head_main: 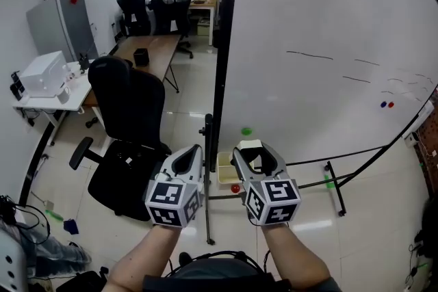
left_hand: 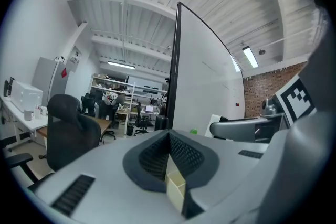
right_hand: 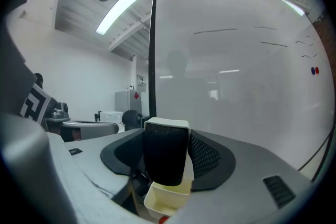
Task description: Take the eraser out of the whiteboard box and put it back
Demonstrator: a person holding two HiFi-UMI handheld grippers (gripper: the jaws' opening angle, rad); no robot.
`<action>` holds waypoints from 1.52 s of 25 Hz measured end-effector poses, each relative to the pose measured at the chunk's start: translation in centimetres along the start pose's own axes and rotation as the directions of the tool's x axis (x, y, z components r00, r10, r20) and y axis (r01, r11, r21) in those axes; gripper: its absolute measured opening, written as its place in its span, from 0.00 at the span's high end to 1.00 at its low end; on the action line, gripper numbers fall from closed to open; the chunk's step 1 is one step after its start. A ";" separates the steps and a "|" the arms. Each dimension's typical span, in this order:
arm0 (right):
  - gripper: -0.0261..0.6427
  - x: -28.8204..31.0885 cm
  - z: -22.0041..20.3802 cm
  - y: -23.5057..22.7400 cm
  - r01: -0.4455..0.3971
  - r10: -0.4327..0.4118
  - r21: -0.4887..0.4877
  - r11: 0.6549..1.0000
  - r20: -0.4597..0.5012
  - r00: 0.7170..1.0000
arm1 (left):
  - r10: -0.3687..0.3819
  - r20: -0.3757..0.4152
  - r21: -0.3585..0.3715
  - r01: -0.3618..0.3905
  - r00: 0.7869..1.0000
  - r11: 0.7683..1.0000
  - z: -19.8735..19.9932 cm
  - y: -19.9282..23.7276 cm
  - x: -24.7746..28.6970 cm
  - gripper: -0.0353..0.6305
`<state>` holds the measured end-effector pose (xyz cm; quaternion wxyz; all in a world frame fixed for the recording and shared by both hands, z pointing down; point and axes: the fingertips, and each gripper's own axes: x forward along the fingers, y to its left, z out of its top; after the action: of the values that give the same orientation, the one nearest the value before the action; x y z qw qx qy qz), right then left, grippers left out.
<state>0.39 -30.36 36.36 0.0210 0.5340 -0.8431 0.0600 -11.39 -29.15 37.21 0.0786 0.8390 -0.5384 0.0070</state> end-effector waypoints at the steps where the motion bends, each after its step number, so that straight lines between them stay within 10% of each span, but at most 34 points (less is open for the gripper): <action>1: 0.56 -0.5 1.1 0.2 -0.009 0.009 0.003 1.000 0.020 1.000 | 0.004 0.011 0.001 -0.004 1.000 1.000 0.8 -0.1 -0.3 0.91; 22: 0.56 -3.3 7.9 1.2 -0.071 0.076 -0.045 0.996 0.122 0.990 | 0.018 0.092 0.094 -0.026 0.996 0.995 7.4 -0.9 -2.6 0.91; 38: 0.56 -2.7 8.0 1.1 -0.082 0.088 -0.048 0.995 0.123 0.988 | -0.005 0.132 0.031 0.001 0.991 1.000 7.7 -0.9 -1.8 0.91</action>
<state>0.74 -28.48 28.08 -0.0233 0.4998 -0.8658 0.0093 -11.86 -28.25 29.35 0.0299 0.8396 -0.5409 -0.0402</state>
